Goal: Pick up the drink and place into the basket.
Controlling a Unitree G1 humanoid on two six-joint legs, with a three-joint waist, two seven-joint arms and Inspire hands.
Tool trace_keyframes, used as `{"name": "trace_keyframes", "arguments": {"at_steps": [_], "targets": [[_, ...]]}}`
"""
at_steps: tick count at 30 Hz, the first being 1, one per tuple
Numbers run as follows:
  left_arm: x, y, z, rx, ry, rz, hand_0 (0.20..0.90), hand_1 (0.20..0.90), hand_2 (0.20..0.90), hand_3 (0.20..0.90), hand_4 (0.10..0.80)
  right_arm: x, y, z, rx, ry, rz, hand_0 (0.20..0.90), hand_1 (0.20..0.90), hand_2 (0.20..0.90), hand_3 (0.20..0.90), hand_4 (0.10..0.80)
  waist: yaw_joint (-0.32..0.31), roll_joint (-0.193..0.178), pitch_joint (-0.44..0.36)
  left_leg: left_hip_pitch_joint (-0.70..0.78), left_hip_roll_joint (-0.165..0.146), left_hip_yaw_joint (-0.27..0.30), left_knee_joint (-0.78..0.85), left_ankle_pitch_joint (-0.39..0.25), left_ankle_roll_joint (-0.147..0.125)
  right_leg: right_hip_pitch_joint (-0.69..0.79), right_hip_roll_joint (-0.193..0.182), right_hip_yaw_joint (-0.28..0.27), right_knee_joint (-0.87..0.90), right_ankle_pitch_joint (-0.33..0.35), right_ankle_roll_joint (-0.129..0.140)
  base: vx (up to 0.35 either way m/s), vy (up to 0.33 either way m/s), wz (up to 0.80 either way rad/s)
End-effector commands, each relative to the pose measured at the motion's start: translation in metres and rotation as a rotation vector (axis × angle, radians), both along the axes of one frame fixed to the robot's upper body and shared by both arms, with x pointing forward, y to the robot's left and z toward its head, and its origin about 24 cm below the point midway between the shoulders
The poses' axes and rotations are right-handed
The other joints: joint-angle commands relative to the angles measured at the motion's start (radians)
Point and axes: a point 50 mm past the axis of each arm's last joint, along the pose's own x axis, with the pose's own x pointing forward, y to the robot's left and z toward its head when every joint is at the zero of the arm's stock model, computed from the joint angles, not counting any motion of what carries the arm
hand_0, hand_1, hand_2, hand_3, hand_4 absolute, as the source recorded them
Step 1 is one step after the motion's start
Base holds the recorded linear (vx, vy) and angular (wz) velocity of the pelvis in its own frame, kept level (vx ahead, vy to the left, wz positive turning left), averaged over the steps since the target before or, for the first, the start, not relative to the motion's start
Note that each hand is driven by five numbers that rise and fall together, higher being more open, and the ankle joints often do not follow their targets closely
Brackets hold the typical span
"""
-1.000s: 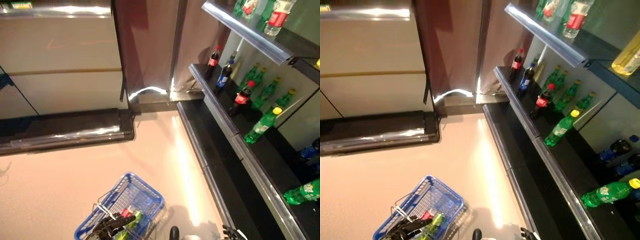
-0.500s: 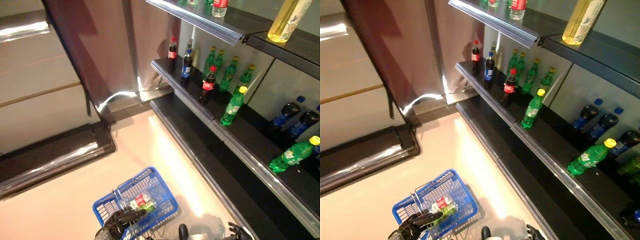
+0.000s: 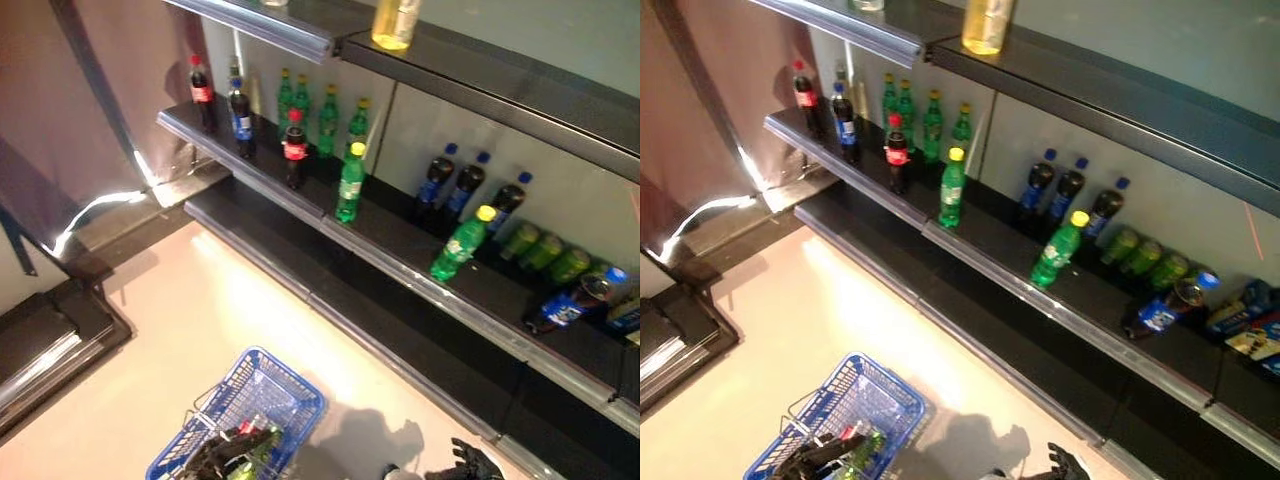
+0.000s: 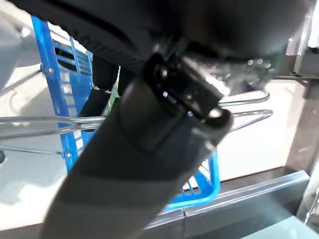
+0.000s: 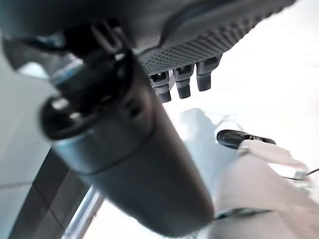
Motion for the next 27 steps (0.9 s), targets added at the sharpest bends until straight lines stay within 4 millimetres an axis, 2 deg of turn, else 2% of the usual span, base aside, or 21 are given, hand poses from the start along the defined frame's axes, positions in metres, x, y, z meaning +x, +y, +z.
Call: {"name": "trace_keyframes", "arguments": {"at_steps": [1, 3, 7, 8, 10, 13, 20, 27], "targets": [[0.044, 0.018, 0.025, 0.056, -0.234, -0.045, 0.3, 0.3, 0.3, 0.2, 0.1, 0.009, -0.008, 0.005, -0.02, -0.02, 0.019, 0.9, 0.9, 0.9, 0.9, 0.8, 0.001, 0.046, -0.016, -0.07, 0.023, -0.053, 0.01, 0.042, 0.018, 0.039, -0.03, -0.067, -0.005, 0.036, 0.039, -0.043, -0.306, -1.11], [0.041, 0.016, 0.024, 0.039, -0.239, -0.033, 0.3, 0.3, 0.3, 0.2, 0.1, 0.014, -0.01, 0.007, -0.027, -0.022, 0.046, 0.9, 0.9, 0.9, 0.9, 0.8, 0.007, 0.047, -0.006, -0.073, 0.044, -0.07, 0.017, 0.053, 0.008, 0.042, -0.011, -0.056, -0.005, 0.016, 0.03, -0.054, -0.222, -0.66], [0.043, 0.006, 0.022, 0.008, -0.242, -0.06, 0.3, 0.3, 0.3, 0.2, 0.1, 0.015, -0.015, 0.008, -0.052, -0.017, 0.025, 0.9, 0.9, 0.9, 0.9, 0.8, 0.005, 0.046, -0.004, -0.085, 0.04, -0.146, 0.008, 0.063, 0.001, 0.058, 0.03, -0.006, -0.034, 0.0, 0.002, -0.008, -0.105, -0.25], [0.047, 0.002, 0.022, 0.003, -0.245, -0.079, 0.3, 0.3, 0.3, 0.2, 0.1, 0.012, -0.018, 0.008, -0.06, -0.011, 0.01, 0.9, 0.9, 0.9, 0.9, 0.8, 0.001, 0.049, -0.005, -0.083, 0.048, -0.145, -0.002, 0.073, -0.008, 0.068, 0.032, -0.012, -0.041, -0.001, 0.0, -0.001, -0.032, -0.18], [0.053, -0.002, 0.023, -0.001, -0.257, -0.1, 0.3, 0.3, 0.3, 0.2, 0.1, 0.007, -0.024, 0.009, -0.071, 0.0, -0.005, 0.9, 0.9, 0.9, 0.9, 0.8, -0.008, 0.055, -0.005, -0.086, 0.063, -0.134, -0.002, 0.081, -0.021, 0.084, 0.029, -0.029, -0.046, -0.005, -0.001, -0.013, 0.028, 0.12], [0.057, -0.002, 0.025, 0.004, -0.264, -0.107, 0.3, 0.3, 0.3, 0.2, 0.1, 0.001, -0.026, 0.007, -0.074, 0.011, -0.033, 0.9, 0.9, 0.9, 0.9, 0.8, -0.011, 0.062, -0.008, -0.084, 0.052, -0.146, -0.002, 0.075, -0.02, 0.098, 0.021, -0.039, -0.046, -0.011, 0.003, 0.001, 0.055, 0.1], [0.039, 0.008, 0.02, 0.027, -0.224, -0.092, 0.3, 0.3, 0.3, 0.2, 0.1, 0.0, -0.019, 0.006, -0.052, -0.004, -0.014, 0.9, 0.9, 0.9, 0.9, 0.8, -0.015, 0.068, -0.015, -0.056, 0.029, -0.153, -0.002, 0.053, -0.009, 0.112, 0.003, -0.04, -0.033, -0.018, 0.013, 0.027, 0.038, 0.1], [0.036, 0.008, 0.019, 0.016, -0.23, -0.076, 0.3, 0.3, 0.3, 0.2, 0.1, -0.004, -0.015, 0.003, -0.052, 0.013, 0.014, 0.9, 0.9, 0.9, 0.9, 0.8, -0.023, 0.066, -0.021, -0.048, 0.026, -0.154, -0.002, 0.048, -0.004, 0.119, 0.005, -0.026, -0.033, -0.022, 0.013, 0.034, 0.021, 0.02]]}}
